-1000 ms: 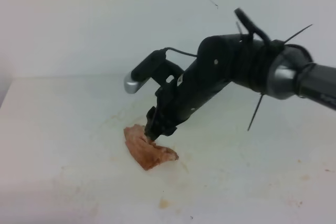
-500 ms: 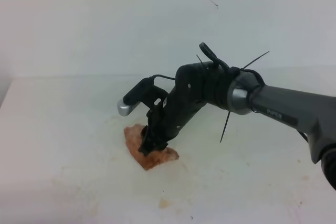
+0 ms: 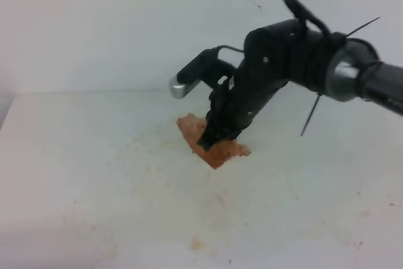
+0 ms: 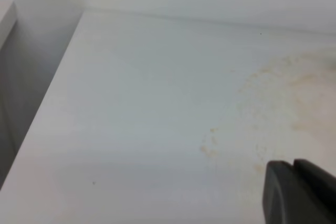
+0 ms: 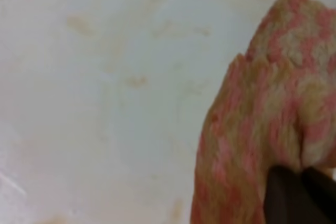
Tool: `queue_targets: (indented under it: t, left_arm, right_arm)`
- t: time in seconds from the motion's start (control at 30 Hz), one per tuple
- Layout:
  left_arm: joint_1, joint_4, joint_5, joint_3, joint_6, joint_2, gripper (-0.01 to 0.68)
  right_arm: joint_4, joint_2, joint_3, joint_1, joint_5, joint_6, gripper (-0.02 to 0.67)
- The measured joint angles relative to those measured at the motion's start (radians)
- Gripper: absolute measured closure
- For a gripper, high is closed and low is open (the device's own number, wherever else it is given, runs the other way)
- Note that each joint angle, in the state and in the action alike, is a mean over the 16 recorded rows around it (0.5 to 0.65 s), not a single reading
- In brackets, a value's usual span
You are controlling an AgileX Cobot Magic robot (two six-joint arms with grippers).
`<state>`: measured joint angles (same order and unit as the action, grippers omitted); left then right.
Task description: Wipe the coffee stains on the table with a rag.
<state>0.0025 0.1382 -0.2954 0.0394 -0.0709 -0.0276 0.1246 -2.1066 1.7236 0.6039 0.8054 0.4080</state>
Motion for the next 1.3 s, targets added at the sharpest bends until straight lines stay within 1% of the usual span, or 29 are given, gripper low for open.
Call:
queue_targets:
  t: [0.1, 0.23, 0.33, 0.43, 0.53, 0.63, 0.77, 0.9, 1.0, 1.13, 1.3]
  left_arm:
    - [0.000, 0.000, 0.000, 0.000, 0.000, 0.000, 0.672]
    - [0.000, 0.000, 0.000, 0.000, 0.000, 0.000, 0.672]
    - [0.000, 0.000, 0.000, 0.000, 0.000, 0.000, 0.672]
    - [0.000, 0.000, 0.000, 0.000, 0.000, 0.000, 0.672]
    - [0.000, 0.000, 0.000, 0.000, 0.000, 0.000, 0.672]
    - [0.000, 0.000, 0.000, 0.000, 0.000, 0.000, 0.672]
    - [0.000, 0.000, 0.000, 0.000, 0.000, 0.000, 0.672]
    - [0.000, 0.000, 0.000, 0.000, 0.000, 0.000, 0.672]
    - [0.000, 0.000, 0.000, 0.000, 0.000, 0.000, 0.672]
    - [0.000, 0.000, 0.000, 0.000, 0.000, 0.000, 0.672]
    - [0.000, 0.000, 0.000, 0.000, 0.000, 0.000, 0.672]
  right_arm:
    - [-0.011, 0.090, -0.129, -0.036, -0.066, -0.032, 0.645]
    - [-0.014, 0.202, -0.342, -0.080, -0.196, -0.064, 0.644]
    - [-0.012, 0.269, -0.492, -0.107, -0.279, -0.082, 0.629]
    - [-0.009, 0.326, -0.609, -0.124, -0.337, -0.092, 0.584]
    - [-0.008, 0.376, -0.684, -0.131, -0.372, -0.097, 0.514]
    - [-0.007, 0.431, -0.721, -0.132, -0.379, -0.095, 0.435]
    - [-0.004, 0.530, -0.728, -0.132, -0.343, -0.095, 0.335]
    - [0.001, 0.662, -0.726, -0.132, -0.314, -0.096, 0.265]
    - [0.004, 0.766, -0.726, -0.132, -0.301, -0.097, 0.248]
    - [0.008, 0.888, -0.725, -0.132, -0.285, -0.099, 0.254]
    - [0.007, 0.989, -0.728, -0.132, -0.275, -0.101, 0.262]
